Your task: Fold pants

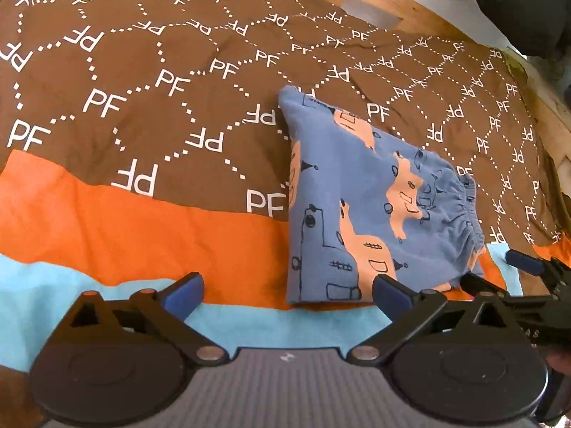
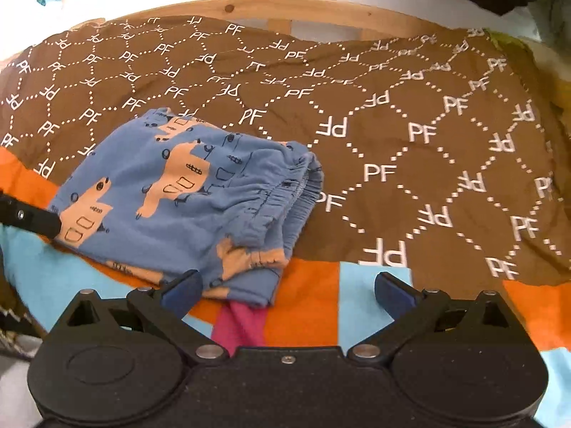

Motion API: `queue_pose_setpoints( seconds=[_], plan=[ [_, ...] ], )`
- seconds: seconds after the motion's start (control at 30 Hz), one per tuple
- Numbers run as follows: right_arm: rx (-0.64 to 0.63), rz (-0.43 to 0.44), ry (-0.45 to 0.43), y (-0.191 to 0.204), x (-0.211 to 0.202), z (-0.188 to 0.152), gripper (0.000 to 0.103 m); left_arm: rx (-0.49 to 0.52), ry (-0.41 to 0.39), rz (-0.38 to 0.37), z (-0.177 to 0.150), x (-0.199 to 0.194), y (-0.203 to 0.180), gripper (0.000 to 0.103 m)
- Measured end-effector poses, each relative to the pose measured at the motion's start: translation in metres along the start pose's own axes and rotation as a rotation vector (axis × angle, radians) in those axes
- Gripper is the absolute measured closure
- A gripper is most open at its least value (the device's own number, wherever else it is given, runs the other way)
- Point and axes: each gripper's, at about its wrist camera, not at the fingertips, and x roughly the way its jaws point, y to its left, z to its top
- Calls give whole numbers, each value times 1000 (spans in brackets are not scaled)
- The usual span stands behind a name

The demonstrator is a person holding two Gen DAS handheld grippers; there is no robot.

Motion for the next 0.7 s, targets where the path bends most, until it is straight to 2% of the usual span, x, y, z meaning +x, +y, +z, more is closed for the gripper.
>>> queue_pose_setpoints(
  seconds=[0.13,0.3,0.4,0.5,0.7],
  plan=[
    [9,1,-30,2,-7,-2,1,-20,-3,-13,0,-7,2,0],
    [-10,25,-121,9,-18,10,1,-27,-20,-29,4,-13,1,0],
    [-42,15,-91,14,-12,9,1,-11,-38,-27,5,-16,-1,0],
    [-17,18,-56,13,-8,4,1,-6,-41,-23,4,-16,-1,0],
    [23,16,-49,7,-6,3,1,-14,-13,-23,3,-9,0,0]
  ],
)
